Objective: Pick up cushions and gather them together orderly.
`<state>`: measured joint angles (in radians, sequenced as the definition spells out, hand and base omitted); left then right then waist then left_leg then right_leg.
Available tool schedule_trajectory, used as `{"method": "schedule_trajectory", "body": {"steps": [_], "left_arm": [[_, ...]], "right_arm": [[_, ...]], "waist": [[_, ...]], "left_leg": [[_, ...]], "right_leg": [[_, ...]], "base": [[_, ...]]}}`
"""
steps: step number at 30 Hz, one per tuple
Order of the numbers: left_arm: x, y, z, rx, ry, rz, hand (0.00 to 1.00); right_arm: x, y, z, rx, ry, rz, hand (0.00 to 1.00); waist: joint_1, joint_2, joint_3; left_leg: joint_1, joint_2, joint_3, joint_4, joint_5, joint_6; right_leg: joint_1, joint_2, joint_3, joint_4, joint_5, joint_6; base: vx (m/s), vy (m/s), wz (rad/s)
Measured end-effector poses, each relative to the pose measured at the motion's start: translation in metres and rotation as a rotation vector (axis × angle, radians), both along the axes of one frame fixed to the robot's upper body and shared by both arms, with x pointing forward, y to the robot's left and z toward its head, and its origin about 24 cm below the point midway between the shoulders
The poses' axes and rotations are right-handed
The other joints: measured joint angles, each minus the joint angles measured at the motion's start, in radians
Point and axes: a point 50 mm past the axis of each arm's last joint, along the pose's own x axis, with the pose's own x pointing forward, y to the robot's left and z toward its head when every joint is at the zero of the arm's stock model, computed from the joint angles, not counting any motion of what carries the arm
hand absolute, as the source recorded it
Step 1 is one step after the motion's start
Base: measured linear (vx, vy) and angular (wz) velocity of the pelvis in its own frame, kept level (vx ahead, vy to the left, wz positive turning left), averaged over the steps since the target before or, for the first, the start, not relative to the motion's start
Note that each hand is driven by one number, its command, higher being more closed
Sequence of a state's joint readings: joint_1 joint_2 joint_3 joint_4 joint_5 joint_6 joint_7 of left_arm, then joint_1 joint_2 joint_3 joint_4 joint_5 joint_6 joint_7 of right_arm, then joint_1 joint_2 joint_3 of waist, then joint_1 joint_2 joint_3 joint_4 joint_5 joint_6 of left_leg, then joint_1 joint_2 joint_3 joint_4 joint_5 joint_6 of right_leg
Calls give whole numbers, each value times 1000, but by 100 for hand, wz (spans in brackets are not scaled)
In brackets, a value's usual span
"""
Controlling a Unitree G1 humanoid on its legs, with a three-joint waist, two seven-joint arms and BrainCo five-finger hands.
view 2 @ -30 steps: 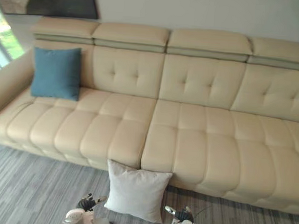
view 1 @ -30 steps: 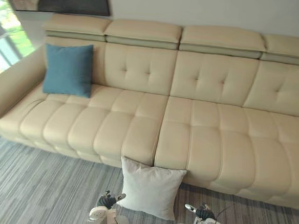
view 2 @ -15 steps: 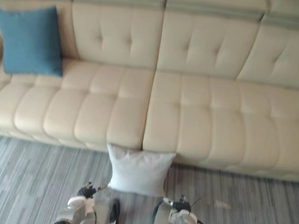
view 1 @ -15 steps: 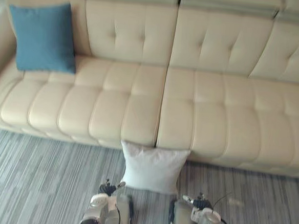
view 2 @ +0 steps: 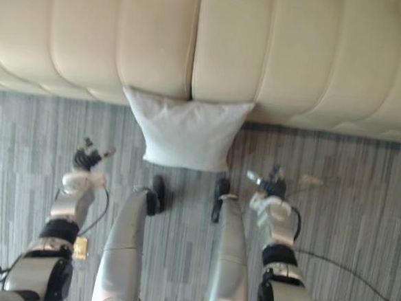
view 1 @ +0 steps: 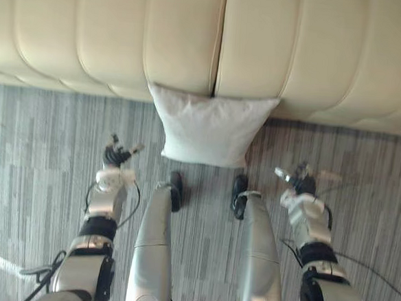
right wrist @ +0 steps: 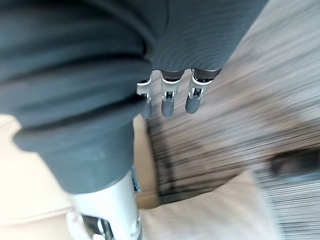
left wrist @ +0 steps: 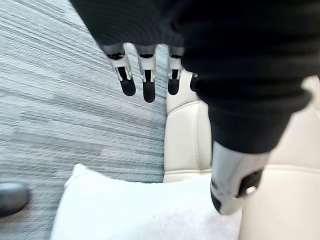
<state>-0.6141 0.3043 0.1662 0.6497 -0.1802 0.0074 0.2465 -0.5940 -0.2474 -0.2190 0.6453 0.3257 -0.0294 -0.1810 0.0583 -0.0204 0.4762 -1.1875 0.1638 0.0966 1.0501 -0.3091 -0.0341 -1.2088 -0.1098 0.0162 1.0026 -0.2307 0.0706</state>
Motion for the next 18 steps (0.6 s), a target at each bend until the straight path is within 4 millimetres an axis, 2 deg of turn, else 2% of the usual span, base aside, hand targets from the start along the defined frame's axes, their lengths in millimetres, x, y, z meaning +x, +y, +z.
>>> {"method": "schedule_trajectory", "body": {"steps": [1, 2, 4, 5, 8, 11, 12, 13, 14, 18], "left_arm": [[3, -1, 8, 1, -25, 2, 0], [11, -4, 28, 3, -82, -4, 0], [19, -9, 52, 12, -145, -12, 0], [25, -13, 72, 13, -196, -15, 0], [33, -25, 105, 25, -280, -33, 0], [37, -36, 128, 12, -340, -40, 0], [38, -40, 136, 12, -361, -40, 0], [38, -43, 140, 8, -373, -38, 0], [39, -48, 145, -2, -389, -38, 100], [34, -72, 155, -51, -451, -63, 100]], "right_arm": [[4, 1, 11, -6, -34, 3, 0], [14, 4, 37, -21, -108, 7, 0], [24, 8, 69, -35, -188, 18, 0], [31, 14, 91, -35, -246, 29, 0], [39, 32, 134, -46, -355, 71, 0], [43, 53, 163, -68, -425, 114, 0], [44, 62, 171, -70, -446, 132, 100], [44, 68, 175, -73, -455, 140, 100], [44, 74, 178, -67, -462, 145, 100], [44, 79, 179, -48, -461, 125, 100]], "waist": [[-1, 0, 10], [0, -1, 31], [-1, 0, 53], [-1, -1, 68], [0, 0, 83], [-1, 2, 87], [-1, 2, 87], [-1, 2, 87], [0, 2, 87], [-1, 1, 88]], "left_leg": [[-20, 2, -1, 14, 6, 3], [-69, 5, -3, 45, 12, 2], [-143, 6, -9, 84, 15, 6], [-188, 10, -13, 118, 16, 2], [-280, 15, -25, 185, 6, 4], [-335, 18, -31, 226, -3, 0], [-352, 18, -39, 231, -6, -3], [-361, 18, -44, 231, -7, -1], [-369, 18, -52, 229, -6, -6], [-371, 16, -53, 220, -7, -13]], "right_leg": [[-22, 0, 1, 18, -1, -1], [-74, 0, 5, 56, -4, -4], [-150, 0, 7, 101, -12, -8], [-194, 1, 8, 140, -16, -14], [-288, 3, 9, 213, -34, -6], [-345, 4, 13, 259, -46, -12], [-359, 5, 7, 260, -52, -13], [-364, 5, 2, 258, -49, -16], [-368, 5, -5, 254, -46, -20], [-371, 3, -7, 247, -45, -23]], "base": [[-52, -40, 0], [-30, -31, 3], [-20, -39, 7], [-5, -38, 8], [-14, -24, 5], [-53, -14, 2], [-67, 0, -1], [-61, 13, -2], [-50, 17, 1], [-10, 5, 0]]}}
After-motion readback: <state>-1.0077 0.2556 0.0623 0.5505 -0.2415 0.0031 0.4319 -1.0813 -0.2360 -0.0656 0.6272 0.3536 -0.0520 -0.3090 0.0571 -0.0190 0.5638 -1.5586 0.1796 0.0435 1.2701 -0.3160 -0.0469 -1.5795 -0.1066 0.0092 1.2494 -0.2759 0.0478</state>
